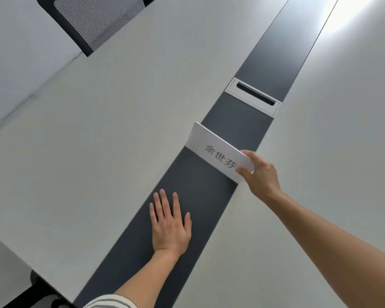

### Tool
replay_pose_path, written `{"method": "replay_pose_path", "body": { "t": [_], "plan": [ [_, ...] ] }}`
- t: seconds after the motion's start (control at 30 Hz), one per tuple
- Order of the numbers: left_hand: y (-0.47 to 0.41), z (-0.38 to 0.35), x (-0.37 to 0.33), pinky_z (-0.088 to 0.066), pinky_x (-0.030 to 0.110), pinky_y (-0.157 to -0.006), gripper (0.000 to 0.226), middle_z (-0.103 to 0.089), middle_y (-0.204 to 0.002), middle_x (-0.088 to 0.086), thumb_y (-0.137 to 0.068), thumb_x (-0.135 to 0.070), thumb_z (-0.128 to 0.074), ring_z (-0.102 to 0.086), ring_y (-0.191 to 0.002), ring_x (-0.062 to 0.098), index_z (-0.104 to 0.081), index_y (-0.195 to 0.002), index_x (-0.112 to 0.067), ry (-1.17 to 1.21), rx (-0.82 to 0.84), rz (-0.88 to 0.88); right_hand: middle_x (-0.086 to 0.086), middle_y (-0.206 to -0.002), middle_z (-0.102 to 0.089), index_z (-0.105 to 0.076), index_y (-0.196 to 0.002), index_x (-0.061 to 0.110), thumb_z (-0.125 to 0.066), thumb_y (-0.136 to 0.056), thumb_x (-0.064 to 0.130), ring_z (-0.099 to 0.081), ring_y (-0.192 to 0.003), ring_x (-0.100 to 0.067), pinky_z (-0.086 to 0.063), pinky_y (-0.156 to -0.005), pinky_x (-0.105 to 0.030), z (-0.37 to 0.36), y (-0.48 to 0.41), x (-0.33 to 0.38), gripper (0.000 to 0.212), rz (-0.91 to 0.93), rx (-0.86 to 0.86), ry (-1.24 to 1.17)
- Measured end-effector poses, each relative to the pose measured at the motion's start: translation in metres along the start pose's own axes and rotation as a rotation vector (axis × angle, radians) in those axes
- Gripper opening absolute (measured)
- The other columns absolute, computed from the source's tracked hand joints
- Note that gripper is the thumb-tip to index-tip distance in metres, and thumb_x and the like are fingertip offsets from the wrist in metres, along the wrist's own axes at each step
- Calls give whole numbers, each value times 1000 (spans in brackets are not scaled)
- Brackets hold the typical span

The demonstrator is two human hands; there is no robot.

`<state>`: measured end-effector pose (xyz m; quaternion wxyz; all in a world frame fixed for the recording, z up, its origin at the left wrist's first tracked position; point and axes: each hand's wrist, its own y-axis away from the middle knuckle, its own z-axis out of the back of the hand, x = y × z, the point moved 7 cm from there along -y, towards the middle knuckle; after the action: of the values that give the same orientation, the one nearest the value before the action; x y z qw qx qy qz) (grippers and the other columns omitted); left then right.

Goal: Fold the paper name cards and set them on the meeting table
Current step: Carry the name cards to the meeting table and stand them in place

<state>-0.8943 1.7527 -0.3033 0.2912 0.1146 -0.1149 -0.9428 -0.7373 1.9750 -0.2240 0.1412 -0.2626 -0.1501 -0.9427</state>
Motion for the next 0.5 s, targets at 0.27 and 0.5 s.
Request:
{"method": "replay_pose_path", "body": {
  "t": [0.27, 0.5],
  "plan": [
    [0, -4, 1, -17, 55, -116, 69, -18, -156, 26, -96, -48, -6, -14, -146, 42, -22, -149, -6, -11, 3, -5, -6, -123, -64, -47, -133, 29, -62, -90, 25, -52, -92, -20, -51, -83, -40, 0, -5, -3, 45, 23, 51, 62],
    [0, -4, 1, -15, 54, -116, 71, -19, -156, 27, -95, -49, -2, -14, -145, 42, -20, -149, -6, -17, 48, 2, -7, -144, -46, -22, -148, 28, -65, -86, 37, -48, -125, -30, -45, -97, -49, 18, 13, -8, 76, -76, 119, 122]
  ]
}}
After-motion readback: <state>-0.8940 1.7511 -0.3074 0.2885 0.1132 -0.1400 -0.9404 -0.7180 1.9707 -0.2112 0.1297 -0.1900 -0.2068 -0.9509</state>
